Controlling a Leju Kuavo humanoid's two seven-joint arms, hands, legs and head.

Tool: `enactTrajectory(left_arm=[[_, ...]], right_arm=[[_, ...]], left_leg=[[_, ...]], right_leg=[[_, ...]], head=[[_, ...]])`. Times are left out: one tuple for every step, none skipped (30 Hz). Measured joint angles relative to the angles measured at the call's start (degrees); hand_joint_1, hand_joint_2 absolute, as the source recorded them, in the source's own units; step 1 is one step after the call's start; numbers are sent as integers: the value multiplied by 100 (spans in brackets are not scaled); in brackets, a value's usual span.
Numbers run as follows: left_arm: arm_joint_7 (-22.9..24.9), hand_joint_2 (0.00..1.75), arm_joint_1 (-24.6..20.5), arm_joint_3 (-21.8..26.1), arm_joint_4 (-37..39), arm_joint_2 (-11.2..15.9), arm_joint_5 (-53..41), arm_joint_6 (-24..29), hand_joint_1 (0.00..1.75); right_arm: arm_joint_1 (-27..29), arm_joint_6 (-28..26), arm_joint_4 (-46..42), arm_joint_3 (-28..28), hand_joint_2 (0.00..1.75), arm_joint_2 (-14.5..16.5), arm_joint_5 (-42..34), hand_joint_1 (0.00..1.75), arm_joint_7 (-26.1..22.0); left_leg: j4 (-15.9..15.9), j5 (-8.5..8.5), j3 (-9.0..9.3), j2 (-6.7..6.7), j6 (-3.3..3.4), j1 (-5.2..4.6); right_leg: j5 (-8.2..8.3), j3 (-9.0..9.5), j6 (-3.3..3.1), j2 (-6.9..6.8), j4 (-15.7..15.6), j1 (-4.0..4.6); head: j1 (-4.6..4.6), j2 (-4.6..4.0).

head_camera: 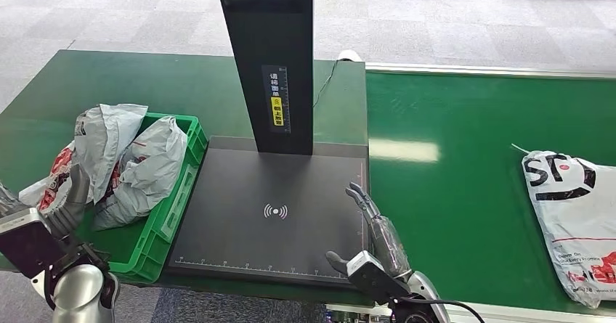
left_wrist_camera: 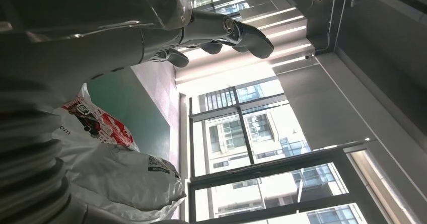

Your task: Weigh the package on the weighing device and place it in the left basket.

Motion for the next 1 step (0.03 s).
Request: enactTrajectory(left_arm=[[0, 175, 1, 0, -1, 0, 0, 0, 0]], right_arm=[[0, 0, 0, 0, 175, 0, 0, 0, 0]], left_leg=[[0, 0, 0, 0, 0, 0]], right_leg=[[0, 0, 0, 0, 0, 0]], head=[[0, 0]])
